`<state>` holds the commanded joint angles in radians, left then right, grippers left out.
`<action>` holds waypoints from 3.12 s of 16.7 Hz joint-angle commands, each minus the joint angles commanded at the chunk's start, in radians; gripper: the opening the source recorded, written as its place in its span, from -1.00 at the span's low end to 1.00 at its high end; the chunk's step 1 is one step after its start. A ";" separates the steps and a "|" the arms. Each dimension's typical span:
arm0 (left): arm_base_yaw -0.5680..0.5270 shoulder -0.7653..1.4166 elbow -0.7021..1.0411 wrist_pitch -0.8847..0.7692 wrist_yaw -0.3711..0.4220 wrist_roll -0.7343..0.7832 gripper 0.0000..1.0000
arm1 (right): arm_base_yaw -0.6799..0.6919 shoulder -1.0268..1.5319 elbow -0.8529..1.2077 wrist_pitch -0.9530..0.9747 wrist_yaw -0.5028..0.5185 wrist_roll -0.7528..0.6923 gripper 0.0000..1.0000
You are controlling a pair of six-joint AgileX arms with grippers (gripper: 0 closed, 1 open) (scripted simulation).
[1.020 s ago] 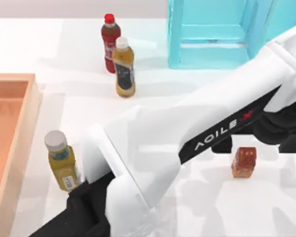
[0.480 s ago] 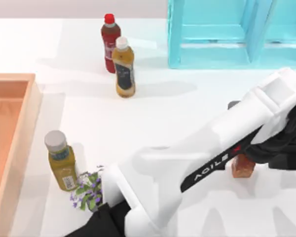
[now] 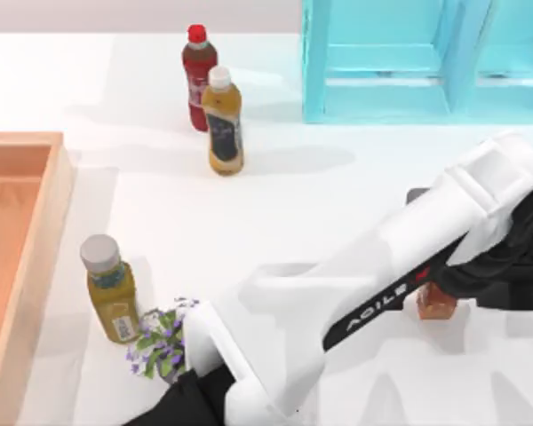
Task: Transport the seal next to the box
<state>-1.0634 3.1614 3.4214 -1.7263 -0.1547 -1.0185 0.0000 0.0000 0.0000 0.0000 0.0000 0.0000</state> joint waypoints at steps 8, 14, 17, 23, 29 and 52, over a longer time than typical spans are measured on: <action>0.000 0.000 0.000 0.000 0.000 0.000 -0.51 | 0.000 0.000 0.000 0.000 0.000 0.000 1.00; 0.000 0.000 0.000 0.000 0.000 0.000 -1.00 | 0.000 0.000 0.000 0.000 0.000 0.000 1.00; 0.000 0.000 0.000 0.000 0.000 0.000 -1.00 | 0.000 0.000 0.000 0.000 0.000 0.000 1.00; -0.003 -0.034 -0.026 0.012 0.001 0.001 -1.00 | 0.000 0.000 0.000 0.000 0.000 0.000 1.00; -0.002 -0.163 -0.218 0.032 -0.002 0.002 -1.00 | 0.000 0.000 0.000 0.000 0.000 0.000 1.00; 0.444 -0.820 -1.159 0.317 0.038 0.393 -1.00 | 0.000 0.000 0.000 0.000 0.000 0.000 1.00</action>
<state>-0.6190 2.3413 2.2629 -1.4090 -0.1170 -0.6256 0.0000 0.0000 0.0000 0.0000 0.0000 0.0000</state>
